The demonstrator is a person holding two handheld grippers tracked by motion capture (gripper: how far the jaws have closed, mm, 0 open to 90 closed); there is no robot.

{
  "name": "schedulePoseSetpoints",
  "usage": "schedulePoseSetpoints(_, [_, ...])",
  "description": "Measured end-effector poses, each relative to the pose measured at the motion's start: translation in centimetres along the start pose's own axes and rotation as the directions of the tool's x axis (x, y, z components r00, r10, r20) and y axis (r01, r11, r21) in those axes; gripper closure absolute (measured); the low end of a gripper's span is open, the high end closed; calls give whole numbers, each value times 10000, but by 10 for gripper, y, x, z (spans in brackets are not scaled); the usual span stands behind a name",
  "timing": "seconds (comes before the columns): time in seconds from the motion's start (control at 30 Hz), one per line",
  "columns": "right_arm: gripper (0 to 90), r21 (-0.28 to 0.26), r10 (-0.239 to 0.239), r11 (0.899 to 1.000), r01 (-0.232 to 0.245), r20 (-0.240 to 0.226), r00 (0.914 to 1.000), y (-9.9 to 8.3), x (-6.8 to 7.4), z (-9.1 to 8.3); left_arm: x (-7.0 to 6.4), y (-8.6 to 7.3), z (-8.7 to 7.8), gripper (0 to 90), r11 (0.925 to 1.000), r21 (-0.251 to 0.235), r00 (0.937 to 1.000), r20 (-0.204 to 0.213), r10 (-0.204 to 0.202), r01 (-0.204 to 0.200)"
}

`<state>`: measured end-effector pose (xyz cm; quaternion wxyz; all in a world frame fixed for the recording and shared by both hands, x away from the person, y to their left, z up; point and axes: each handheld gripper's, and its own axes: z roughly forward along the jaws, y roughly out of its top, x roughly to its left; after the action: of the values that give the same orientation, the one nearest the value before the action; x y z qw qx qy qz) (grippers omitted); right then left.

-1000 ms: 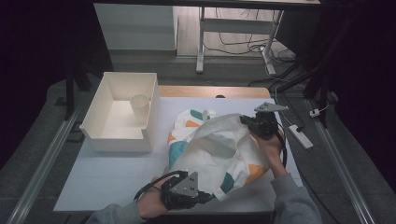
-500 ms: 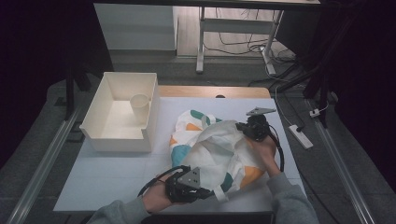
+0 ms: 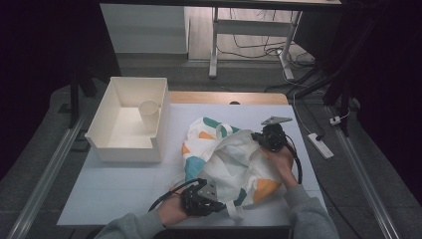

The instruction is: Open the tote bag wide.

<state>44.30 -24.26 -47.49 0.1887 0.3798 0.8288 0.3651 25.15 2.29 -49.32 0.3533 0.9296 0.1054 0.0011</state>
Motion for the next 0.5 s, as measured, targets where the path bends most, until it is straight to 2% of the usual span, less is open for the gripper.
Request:
schedulePoseSetpoints(0.13, [884, -65, 13, 10000, -14, -34, 10000, 0, 1, -1, -1, -1, 0, 845, 10000, 15, 10000, -57, 3, -3])
schedulePoseSetpoints(0.23, [883, -89, -9, 10000, 9, -72, 10000, 0, 1, -2, -3, 0, -2, 785, 10000, -83, 9999, -152, 36, -37])
schedulePoseSetpoints(0.33, [882, -97, 3, 10000, -5, -135, 9999, 0, 1, -2, -7, 3, -9, 708, 9990, -449, 9997, -224, -2, -8])
schedulePoseSetpoints(0.47, [882, -77, -72, 9999, 71, -178, 9998, 0, 2, -1, -9, 10, -23, 585, 9967, -784, 9984, -538, 177, -219])
schedulePoseSetpoints(0.5, [881, -73, -81, 9999, 80, -167, 9998, 0, 2, -1, -8, 12, -29, 566, 9947, -1014, 9979, -638, 94, -159])
